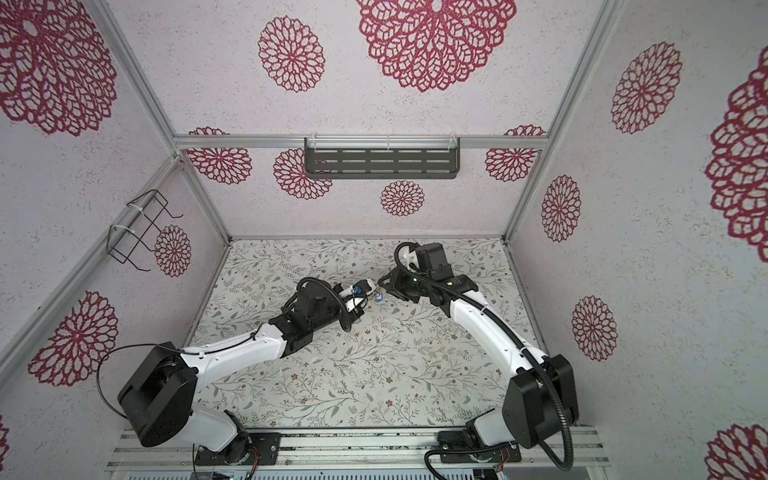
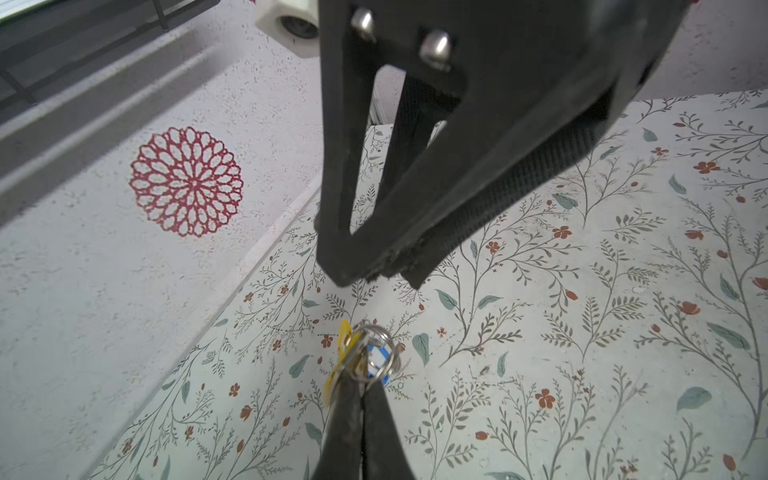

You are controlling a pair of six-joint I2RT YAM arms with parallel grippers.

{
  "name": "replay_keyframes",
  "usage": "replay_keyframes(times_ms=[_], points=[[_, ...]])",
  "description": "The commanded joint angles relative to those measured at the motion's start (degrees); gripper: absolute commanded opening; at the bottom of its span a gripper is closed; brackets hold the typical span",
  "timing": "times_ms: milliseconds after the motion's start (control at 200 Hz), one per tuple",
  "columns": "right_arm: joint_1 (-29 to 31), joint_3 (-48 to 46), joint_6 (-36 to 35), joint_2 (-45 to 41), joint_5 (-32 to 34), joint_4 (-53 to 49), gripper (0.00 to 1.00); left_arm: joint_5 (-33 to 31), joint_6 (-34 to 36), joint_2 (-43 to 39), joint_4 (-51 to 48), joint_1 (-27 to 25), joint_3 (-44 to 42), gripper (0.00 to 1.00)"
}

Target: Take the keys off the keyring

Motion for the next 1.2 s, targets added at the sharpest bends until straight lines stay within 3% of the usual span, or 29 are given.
replay_keyframes(times_ms=[0, 155, 355, 560, 941, 1196], points=[[0.8, 0.7, 1.5, 0.7, -1.9, 1.8, 0.29, 0.0, 2.4, 0.1, 3.5, -0.5, 1.5, 0.0], [1.5, 1.2, 0.8, 1.7, -2.2, 2.4, 0.25, 1.0, 1.6, -0.5, 2.6, -0.5, 1.6, 0.0], [1.9, 1.8, -0.4, 2.5, -1.6, 1.4, 0.0, 1.3, 1.1, -0.7, 2.1, -0.4, 1.7, 0.0], [1.7, 2.4, -4.4, 0.6, 5.7, -4.1, 0.0, -0.9, -2.0, -1.9, 1.4, 0.1, 2.2, 0.0], [1.9, -0.4, -9.2, 0.1, 16.7, -5.6, 0.0, -3.3, -19.4, -4.9, 1.6, 1.7, 5.8, 0.0], [6.7, -3.4, -5.7, 1.2, 16.1, 4.3, 0.0, -4.1, -38.5, -2.1, 11.0, 2.1, 6.0, 0.0]])
